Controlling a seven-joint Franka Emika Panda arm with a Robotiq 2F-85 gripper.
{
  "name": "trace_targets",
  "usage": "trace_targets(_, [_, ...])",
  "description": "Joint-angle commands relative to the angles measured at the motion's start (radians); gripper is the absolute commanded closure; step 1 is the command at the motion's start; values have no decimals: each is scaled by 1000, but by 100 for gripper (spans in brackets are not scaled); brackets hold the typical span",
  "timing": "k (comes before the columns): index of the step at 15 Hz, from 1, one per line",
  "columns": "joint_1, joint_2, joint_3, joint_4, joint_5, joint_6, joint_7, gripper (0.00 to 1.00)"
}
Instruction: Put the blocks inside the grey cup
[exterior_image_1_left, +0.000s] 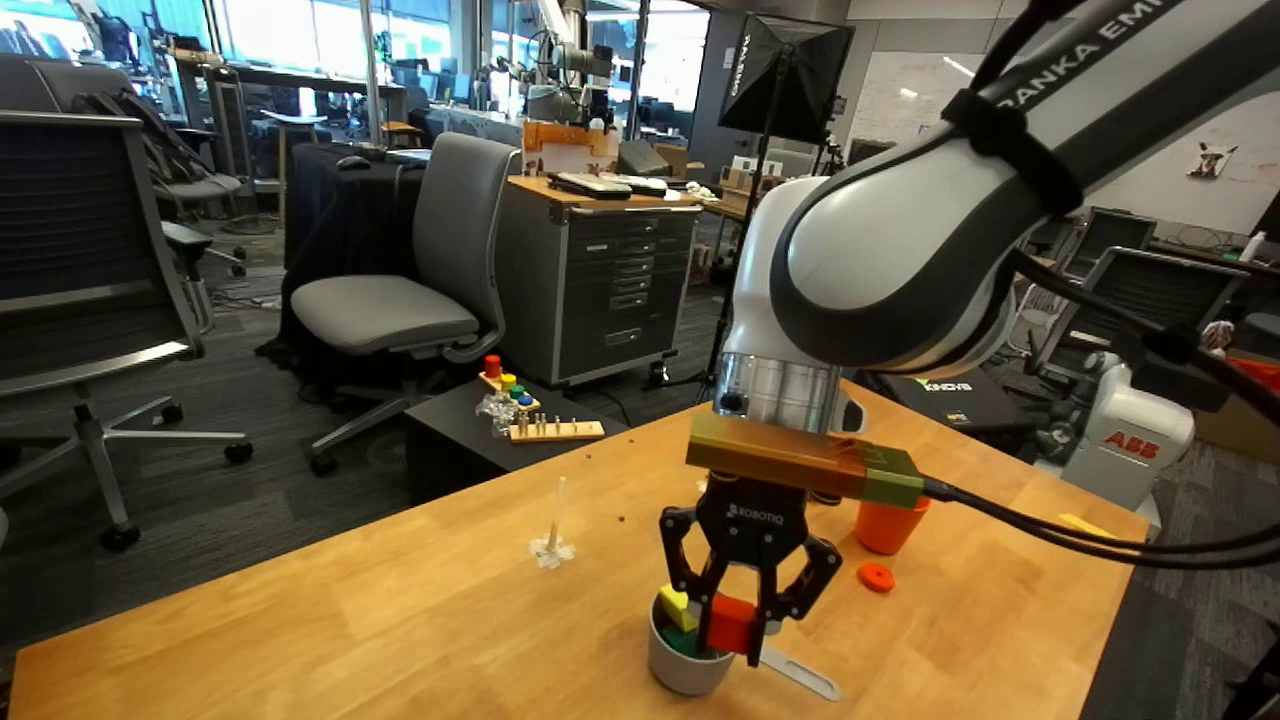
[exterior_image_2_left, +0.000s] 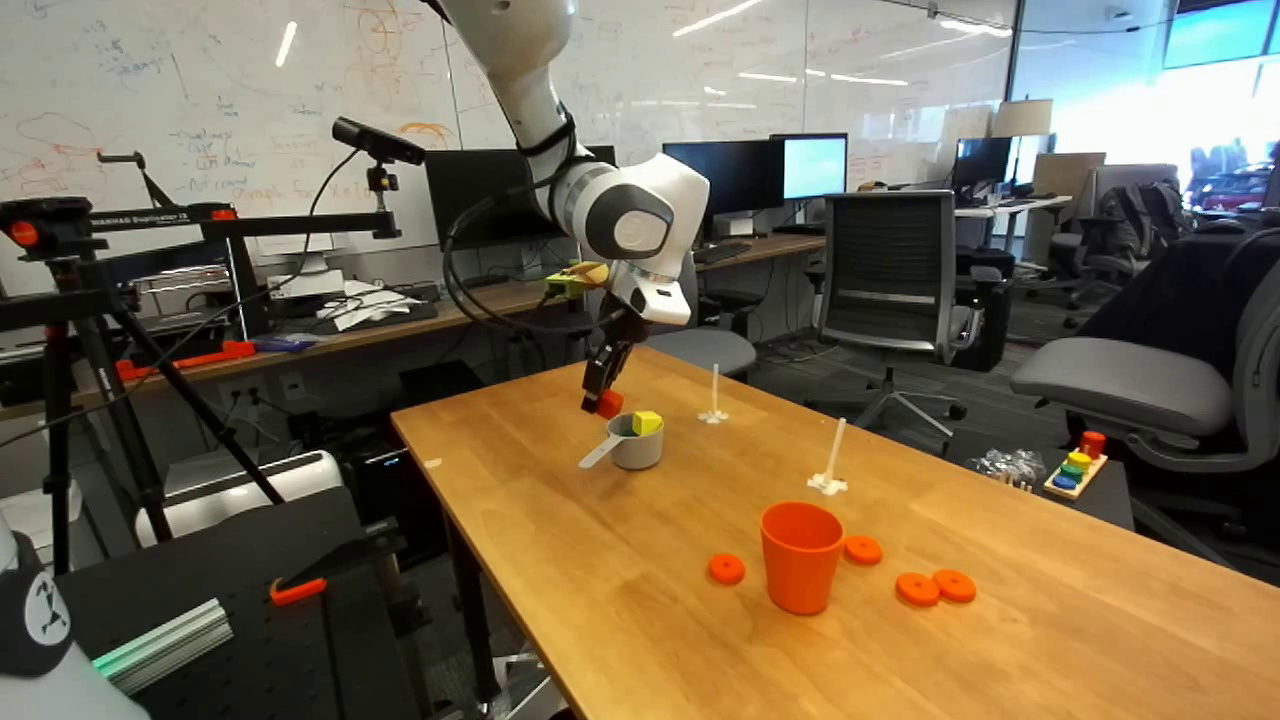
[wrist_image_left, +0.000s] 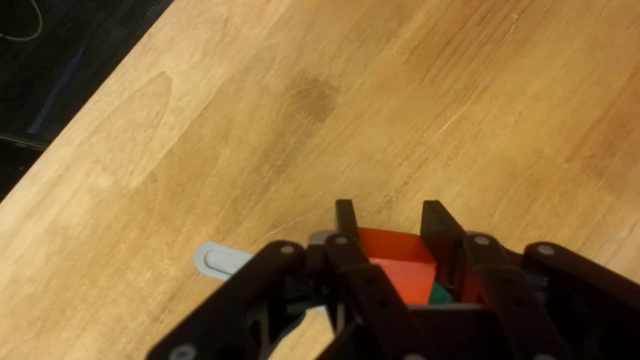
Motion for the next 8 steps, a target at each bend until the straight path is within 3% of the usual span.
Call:
trace_targets(1, [-21,-24,-3,-23,31,-27,-73,87])
trace_targets(2, [-27,-20,-2,-20,34,-29,-90,40])
trace_targets(4, [-25,-16,-9,-15,28,-35,-101,31])
trace_targets(8, [-23,-20,-22,-4,15,-58,-121,1])
